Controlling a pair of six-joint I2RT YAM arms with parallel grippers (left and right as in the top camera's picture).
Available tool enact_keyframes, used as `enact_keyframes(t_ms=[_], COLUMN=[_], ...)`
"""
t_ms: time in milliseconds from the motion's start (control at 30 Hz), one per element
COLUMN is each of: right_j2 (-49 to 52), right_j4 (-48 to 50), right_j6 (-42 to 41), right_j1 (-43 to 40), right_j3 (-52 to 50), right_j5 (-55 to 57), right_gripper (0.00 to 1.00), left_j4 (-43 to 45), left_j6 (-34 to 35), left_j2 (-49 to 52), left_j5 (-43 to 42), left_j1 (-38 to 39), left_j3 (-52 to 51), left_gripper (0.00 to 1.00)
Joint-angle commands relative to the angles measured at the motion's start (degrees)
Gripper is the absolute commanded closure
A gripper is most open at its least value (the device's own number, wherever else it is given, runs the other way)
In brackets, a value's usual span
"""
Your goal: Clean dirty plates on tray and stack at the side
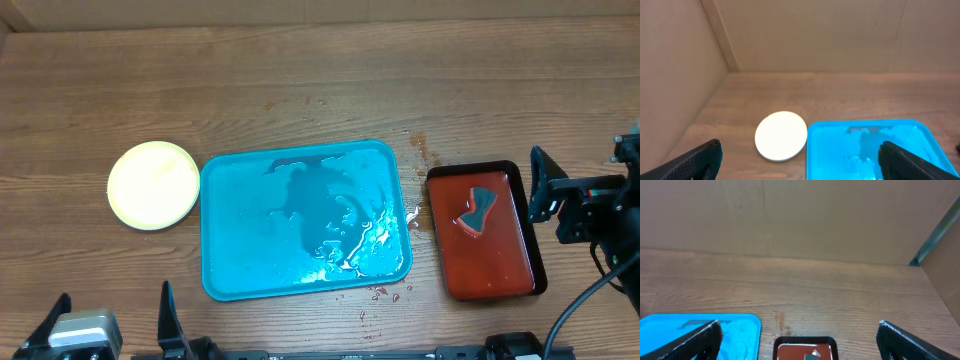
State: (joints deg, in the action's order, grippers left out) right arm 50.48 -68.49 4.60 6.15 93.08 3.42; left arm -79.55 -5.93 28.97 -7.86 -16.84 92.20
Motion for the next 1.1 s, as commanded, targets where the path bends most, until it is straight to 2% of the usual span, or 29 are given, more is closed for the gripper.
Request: enact_keyframes(t_ms=[0, 267, 1067], right_j2=[0.0, 0.0, 0.0], right_j4=[-0.57, -2.89, -2.89], right_j6=[0.35, 0.35, 0.35], right_j1=[0.22, 0.22, 0.22], right_j3=[1.03, 1.03, 1.03], right_j5=[0.48, 0.48, 0.48], right_gripper=[0.0, 0.0, 0.0], left_j4=[-3.04, -7.54, -7.65], left_j6=[4.46, 4.83, 4.83], left_j2=[-0.35, -0.35, -0.35], left_j5=[0.35, 0.37, 0.39], left_j1=[0.48, 0.48, 0.48], left_j3=[-0.24, -0.22, -0.24], left_gripper=[0.0, 0.0, 0.0])
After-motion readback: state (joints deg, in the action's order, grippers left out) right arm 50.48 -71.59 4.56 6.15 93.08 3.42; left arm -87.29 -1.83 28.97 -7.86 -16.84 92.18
